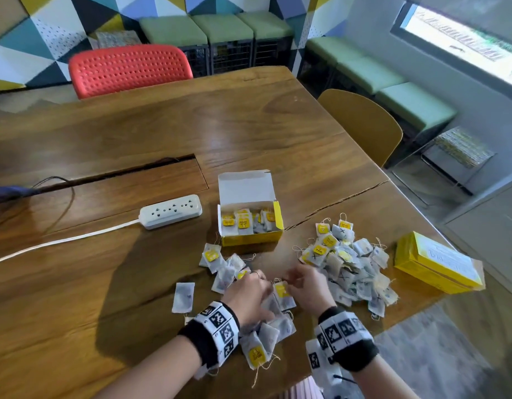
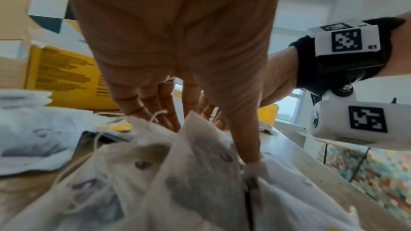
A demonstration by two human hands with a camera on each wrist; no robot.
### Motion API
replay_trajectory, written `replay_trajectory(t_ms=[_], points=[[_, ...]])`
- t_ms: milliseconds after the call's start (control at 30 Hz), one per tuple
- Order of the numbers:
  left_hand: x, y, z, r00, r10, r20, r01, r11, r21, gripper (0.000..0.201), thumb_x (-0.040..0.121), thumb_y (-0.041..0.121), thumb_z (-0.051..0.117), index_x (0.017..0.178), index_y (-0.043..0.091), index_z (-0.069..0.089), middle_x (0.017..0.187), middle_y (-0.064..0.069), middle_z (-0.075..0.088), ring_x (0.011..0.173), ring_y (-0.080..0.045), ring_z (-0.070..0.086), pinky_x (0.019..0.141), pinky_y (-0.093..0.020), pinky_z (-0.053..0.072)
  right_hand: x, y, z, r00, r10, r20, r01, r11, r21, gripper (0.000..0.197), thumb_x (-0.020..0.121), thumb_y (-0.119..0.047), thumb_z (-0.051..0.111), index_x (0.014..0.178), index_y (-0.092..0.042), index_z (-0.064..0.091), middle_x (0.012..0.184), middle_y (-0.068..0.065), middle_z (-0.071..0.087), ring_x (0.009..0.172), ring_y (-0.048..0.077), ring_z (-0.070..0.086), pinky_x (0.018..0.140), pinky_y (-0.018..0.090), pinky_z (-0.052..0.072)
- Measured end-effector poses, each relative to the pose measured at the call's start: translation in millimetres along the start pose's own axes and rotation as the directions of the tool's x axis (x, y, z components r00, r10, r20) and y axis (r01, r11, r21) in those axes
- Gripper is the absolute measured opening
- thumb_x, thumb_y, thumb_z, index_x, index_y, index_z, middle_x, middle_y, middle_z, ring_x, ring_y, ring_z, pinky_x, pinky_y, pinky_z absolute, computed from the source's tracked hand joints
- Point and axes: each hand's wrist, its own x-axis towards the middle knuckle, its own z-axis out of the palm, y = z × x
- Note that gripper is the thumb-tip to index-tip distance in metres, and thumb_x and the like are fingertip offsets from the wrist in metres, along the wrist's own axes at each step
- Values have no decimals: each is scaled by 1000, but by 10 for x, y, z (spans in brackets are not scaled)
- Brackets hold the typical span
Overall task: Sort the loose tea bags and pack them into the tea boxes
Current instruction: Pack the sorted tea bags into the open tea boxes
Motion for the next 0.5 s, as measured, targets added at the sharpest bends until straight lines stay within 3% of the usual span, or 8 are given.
replay_trajectory(t_ms=[100,167,267,333,433,500], points=[[-21,46,38,999,31,17,-34,984,176,67,65,49,79,116,13,56,124,-2,43,116,-20,43,94,-34,44,-57,25,127,991,-100,85,111,985,-131,32,79,-9,65,111,-13,65,105,5,54,99,24,55,85,32,45],[-12,57,44,999,33,5,-33,979,199,60,68,43,79,114,13,54,123,-5,44,116,-22,44,93,-35,44,-58,26,157,985,-135,105,150,977,-154,37,81,-10,65,117,-17,63,104,2,45,101,25,54,87,31,43],[1,44,48,997,66,-46,-56,981,188,39,79,27,70,112,13,55,117,-6,49,114,-25,49,86,-37,48,-52,35,171,985,-126,119,145,974,-171,30,82,-10,63,112,-14,62,100,-1,39,99,27,55,84,29,42],[-1,17,62,993,103,-62,-90,980,179,39,82,20,65,119,15,53,119,-5,51,115,-25,50,88,-35,47,-51,43,174,988,-108,114,127,977,-171,26,84,-11,62,110,-11,59,99,0,40,99,28,55,80,26,40],[2,-13,110,973,219,-75,-198,954,224,55,85,12,59,137,22,43,133,-1,45,120,-21,46,99,-33,41,-45,34,170,990,-97,104,111,984,-141,25,83,-12,61,107,-8,53,103,8,52,97,30,56,72,24,35],[1,-1,127,961,258,-97,-231,946,226,50,90,12,54,137,25,45,136,0,43,121,-21,46,100,-33,39,-38,11,158,987,-95,130,112,985,-129,22,82,-12,61,103,-10,53,104,12,61,98,30,58,70,24,34]])
